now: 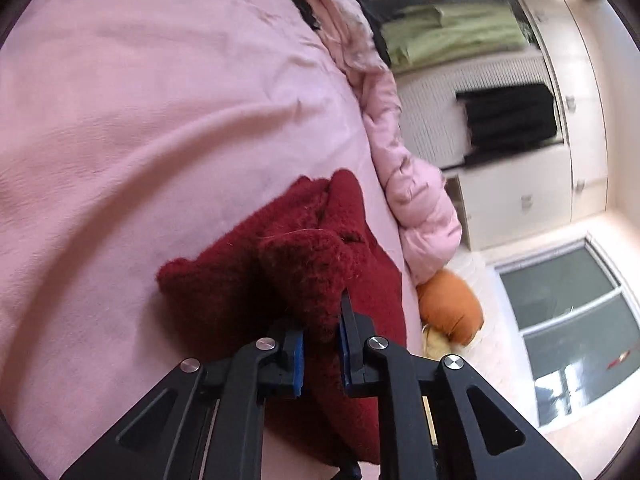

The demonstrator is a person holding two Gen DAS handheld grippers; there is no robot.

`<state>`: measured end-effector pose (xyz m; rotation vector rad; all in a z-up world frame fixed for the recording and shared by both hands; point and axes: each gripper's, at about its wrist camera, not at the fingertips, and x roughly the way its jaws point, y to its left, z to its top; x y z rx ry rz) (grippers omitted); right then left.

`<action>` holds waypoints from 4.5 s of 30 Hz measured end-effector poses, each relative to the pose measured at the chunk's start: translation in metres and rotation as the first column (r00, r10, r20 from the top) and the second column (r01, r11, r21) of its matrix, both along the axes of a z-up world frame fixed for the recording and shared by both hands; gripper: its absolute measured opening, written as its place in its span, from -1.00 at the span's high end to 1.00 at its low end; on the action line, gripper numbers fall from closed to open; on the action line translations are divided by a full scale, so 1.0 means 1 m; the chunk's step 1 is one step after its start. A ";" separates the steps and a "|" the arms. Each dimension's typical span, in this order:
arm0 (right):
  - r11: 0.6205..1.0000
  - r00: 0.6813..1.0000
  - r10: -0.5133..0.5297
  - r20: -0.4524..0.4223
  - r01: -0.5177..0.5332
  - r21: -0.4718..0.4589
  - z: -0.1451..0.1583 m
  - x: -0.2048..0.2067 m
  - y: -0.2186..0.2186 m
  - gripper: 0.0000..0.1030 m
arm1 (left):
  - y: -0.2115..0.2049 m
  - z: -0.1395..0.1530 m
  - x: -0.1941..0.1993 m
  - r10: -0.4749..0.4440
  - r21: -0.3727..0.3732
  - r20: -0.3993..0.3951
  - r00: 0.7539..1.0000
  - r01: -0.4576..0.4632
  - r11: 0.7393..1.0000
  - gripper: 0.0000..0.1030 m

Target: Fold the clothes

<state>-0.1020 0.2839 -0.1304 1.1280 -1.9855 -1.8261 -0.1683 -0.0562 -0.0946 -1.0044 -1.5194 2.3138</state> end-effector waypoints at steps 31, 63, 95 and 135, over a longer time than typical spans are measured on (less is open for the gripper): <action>0.990 0.999 -0.039 -0.012 0.040 0.139 0.009 0.010 0.020 0.65 | -0.021 -0.028 0.005 0.071 -0.032 0.153 0.986 -0.067 0.997 0.71; 0.261 0.867 0.481 0.130 -0.283 0.923 0.103 -0.106 -0.050 -0.62 | 0.036 0.059 0.013 -0.044 -0.503 -0.062 0.997 0.007 0.864 -0.67; 0.304 0.870 0.493 -0.006 -0.166 0.938 0.122 -0.150 -0.070 -0.69 | 0.017 0.015 -0.002 0.050 -0.516 0.206 0.977 0.065 0.854 -0.68; 0.134 0.970 0.242 -0.027 -0.006 0.991 0.166 0.125 -0.100 -0.88 | 0.053 0.120 0.166 -0.411 -0.912 0.012 0.911 0.179 0.370 -0.73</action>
